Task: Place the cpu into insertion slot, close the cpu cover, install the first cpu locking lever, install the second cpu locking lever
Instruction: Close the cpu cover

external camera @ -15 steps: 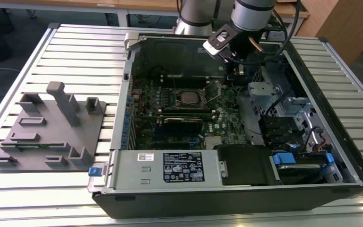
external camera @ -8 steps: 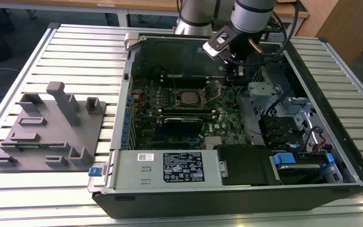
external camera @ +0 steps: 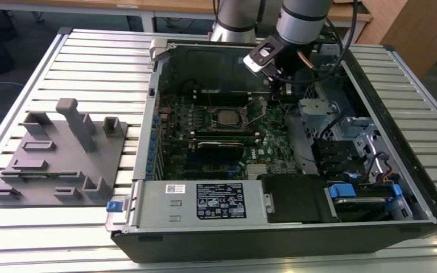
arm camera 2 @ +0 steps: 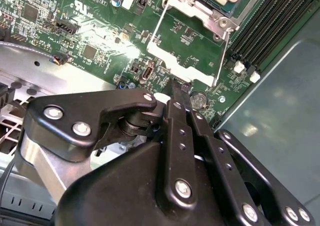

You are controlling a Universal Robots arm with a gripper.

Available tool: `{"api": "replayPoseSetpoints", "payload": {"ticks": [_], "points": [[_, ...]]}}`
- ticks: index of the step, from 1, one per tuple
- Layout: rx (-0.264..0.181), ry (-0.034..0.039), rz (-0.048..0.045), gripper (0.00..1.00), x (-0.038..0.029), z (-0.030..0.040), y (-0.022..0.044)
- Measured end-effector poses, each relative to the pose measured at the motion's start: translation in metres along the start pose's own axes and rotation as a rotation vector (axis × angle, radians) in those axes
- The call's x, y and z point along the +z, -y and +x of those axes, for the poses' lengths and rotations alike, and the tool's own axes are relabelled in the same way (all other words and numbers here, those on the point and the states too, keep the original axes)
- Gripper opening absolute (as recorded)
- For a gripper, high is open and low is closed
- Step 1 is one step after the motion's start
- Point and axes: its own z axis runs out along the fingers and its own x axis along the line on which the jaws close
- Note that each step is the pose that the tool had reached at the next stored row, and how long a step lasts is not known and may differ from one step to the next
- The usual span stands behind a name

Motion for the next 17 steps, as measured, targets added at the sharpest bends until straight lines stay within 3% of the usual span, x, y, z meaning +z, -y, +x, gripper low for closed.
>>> {"api": "replayPoseSetpoints", "payload": {"ticks": [8,13,17], "points": [[0.000,0.0001,-0.0001,0.10,0.0004,0.0000,0.0017],[0.000,0.0001,-0.0062,0.10,0.0002,-0.0001,0.0113],[0.000,0.0000,-0.0221,0.10,0.0001,-0.0002,0.0222]]}}
